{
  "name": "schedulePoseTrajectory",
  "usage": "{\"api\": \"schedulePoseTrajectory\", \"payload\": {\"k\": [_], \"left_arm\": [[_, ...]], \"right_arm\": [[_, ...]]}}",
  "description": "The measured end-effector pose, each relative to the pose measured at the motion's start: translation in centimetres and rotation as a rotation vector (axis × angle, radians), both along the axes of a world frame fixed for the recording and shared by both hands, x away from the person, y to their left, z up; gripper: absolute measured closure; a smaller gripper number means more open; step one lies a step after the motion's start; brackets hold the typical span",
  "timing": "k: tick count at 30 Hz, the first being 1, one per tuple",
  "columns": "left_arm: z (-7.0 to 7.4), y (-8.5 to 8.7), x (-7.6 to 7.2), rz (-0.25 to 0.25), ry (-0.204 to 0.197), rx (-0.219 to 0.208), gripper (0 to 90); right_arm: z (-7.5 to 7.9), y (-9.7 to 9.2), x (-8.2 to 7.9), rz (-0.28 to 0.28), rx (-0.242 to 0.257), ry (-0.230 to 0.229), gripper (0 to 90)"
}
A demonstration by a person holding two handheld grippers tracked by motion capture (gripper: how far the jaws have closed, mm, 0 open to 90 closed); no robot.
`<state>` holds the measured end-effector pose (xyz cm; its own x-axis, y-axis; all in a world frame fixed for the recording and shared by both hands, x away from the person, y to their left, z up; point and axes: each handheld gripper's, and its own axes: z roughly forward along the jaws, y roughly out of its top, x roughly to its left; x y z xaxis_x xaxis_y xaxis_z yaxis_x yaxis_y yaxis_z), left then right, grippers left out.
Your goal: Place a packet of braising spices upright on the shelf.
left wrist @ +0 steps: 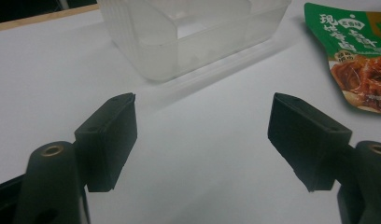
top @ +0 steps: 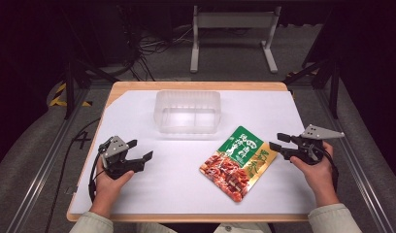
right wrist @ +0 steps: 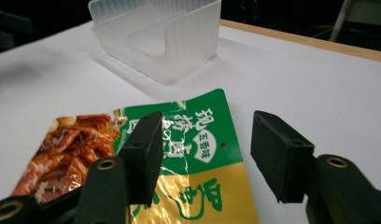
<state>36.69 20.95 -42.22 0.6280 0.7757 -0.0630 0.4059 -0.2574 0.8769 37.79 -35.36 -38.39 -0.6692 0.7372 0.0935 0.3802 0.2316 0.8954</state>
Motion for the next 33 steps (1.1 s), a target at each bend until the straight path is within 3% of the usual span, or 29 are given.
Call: {"api": "schedulePoseTrajectory", "payload": {"k": [10, 16, 25, 33], "left_arm": [[-0.2, -0.2, 0.3, -0.009, 0.009, -0.005, 23.5], [-0.3, -0.2, 0.3, -0.016, 0.011, 0.0, 22.6], [-0.4, -0.2, 0.2, -0.025, 0.026, 0.003, 21.5], [-0.6, -0.5, 0.3, -0.039, 0.03, 0.02, 20.8]], "right_arm": [[0.9, 0.5, 2.3, -0.004, -0.08, 0.097, 36.6], [0.5, 0.2, 3.8, -0.007, -0.087, 0.168, 36.1], [0.1, 0.3, 5.2, -0.006, -0.122, 0.196, 34.9], [-2.0, 0.4, 6.0, -0.008, -0.119, 0.284, 31.9]]}}
